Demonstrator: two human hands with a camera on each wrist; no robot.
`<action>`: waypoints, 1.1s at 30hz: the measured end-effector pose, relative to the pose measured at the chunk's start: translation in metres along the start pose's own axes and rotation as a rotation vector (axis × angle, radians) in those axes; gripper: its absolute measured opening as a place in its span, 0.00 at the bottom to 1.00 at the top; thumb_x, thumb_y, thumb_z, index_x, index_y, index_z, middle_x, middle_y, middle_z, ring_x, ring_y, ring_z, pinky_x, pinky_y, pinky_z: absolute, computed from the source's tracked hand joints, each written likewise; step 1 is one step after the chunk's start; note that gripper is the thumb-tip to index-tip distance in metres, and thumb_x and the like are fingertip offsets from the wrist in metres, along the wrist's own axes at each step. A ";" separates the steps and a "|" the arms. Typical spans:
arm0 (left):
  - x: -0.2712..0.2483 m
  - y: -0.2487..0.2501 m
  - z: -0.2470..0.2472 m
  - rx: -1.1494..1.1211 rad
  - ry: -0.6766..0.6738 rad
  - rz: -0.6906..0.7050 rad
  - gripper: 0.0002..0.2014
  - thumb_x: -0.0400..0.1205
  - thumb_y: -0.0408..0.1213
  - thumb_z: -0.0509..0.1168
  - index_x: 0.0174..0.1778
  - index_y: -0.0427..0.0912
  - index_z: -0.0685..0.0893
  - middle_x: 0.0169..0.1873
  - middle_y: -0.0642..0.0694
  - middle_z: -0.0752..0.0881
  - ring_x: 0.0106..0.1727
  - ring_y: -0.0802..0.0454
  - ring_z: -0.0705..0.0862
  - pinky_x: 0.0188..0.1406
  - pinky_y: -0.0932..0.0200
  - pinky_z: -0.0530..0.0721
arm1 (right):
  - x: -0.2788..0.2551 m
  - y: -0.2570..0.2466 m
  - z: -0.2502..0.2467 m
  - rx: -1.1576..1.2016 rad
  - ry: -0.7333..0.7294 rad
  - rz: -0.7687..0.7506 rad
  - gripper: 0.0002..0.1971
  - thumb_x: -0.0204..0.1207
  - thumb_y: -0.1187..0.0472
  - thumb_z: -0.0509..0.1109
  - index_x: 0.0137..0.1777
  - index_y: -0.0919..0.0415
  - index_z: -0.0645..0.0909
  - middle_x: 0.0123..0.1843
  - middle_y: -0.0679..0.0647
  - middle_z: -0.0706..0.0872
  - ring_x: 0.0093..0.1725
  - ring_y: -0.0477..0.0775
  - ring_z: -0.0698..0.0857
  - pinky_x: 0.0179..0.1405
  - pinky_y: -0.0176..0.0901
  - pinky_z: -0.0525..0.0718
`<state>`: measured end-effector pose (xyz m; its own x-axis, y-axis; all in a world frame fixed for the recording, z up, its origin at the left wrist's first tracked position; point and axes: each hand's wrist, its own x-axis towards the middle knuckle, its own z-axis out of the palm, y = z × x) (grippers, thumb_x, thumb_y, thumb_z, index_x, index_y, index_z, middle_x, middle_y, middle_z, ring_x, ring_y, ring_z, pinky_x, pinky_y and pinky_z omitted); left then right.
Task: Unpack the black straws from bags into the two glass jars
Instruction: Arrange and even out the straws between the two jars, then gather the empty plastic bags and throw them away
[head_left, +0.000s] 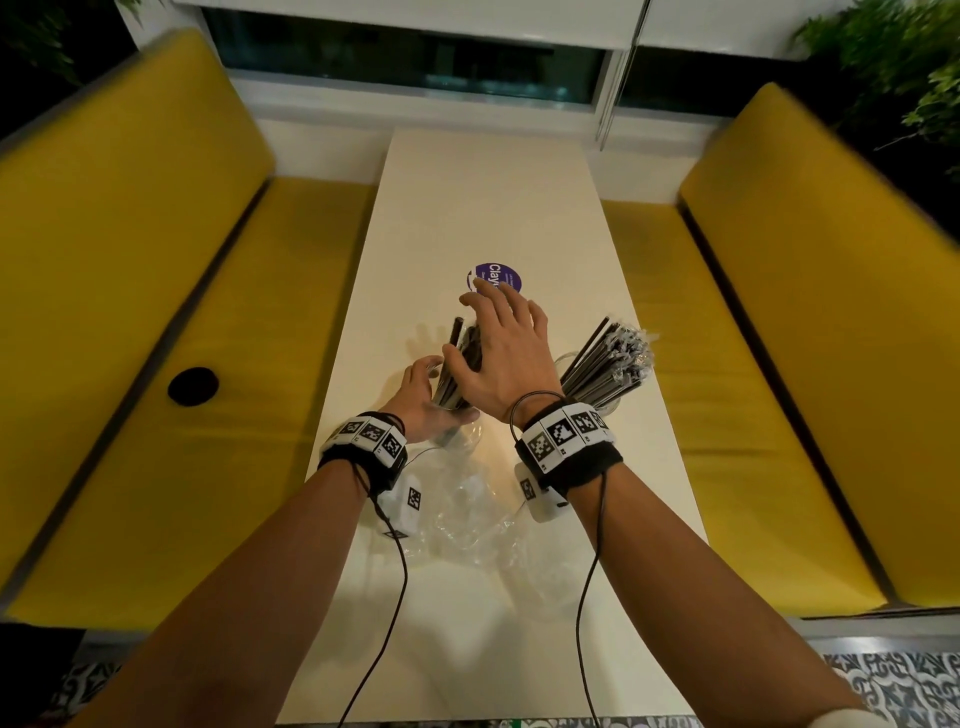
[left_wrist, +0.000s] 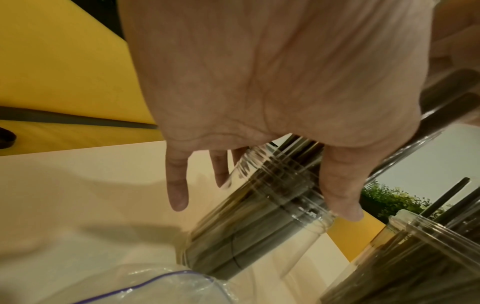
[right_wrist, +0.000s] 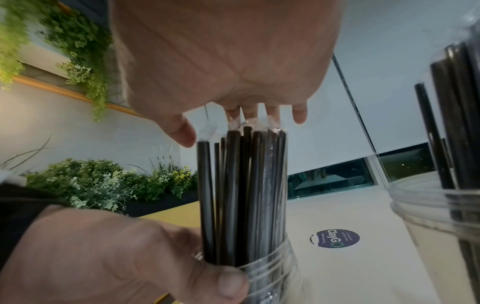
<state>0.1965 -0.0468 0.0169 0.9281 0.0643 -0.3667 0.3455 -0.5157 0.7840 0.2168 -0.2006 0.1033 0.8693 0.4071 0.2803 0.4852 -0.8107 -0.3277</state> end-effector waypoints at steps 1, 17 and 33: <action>0.000 0.000 0.000 0.005 0.003 -0.001 0.56 0.72 0.49 0.85 0.89 0.48 0.56 0.87 0.46 0.61 0.86 0.44 0.69 0.85 0.43 0.72 | 0.000 -0.001 0.000 0.003 0.005 -0.011 0.31 0.82 0.41 0.63 0.83 0.52 0.71 0.89 0.51 0.68 0.90 0.59 0.63 0.89 0.65 0.57; -0.043 0.022 -0.038 0.250 -0.116 -0.099 0.54 0.74 0.61 0.80 0.90 0.41 0.63 0.81 0.48 0.75 0.83 0.40 0.75 0.76 0.51 0.74 | -0.038 0.003 -0.055 0.495 0.205 0.221 0.09 0.86 0.58 0.68 0.59 0.52 0.90 0.56 0.45 0.91 0.57 0.48 0.86 0.51 0.41 0.81; -0.131 -0.030 0.083 0.403 -0.190 -0.050 0.52 0.73 0.77 0.69 0.90 0.56 0.65 0.86 0.45 0.74 0.85 0.42 0.73 0.85 0.43 0.71 | -0.210 0.092 0.033 -0.021 -0.591 0.547 0.34 0.77 0.43 0.78 0.83 0.37 0.72 0.82 0.60 0.65 0.77 0.72 0.66 0.80 0.59 0.71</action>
<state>0.0532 -0.1103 -0.0001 0.8566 -0.0411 -0.5143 0.2727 -0.8102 0.5189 0.0821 -0.3467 -0.0157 0.8921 0.1004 -0.4406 -0.0208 -0.9648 -0.2620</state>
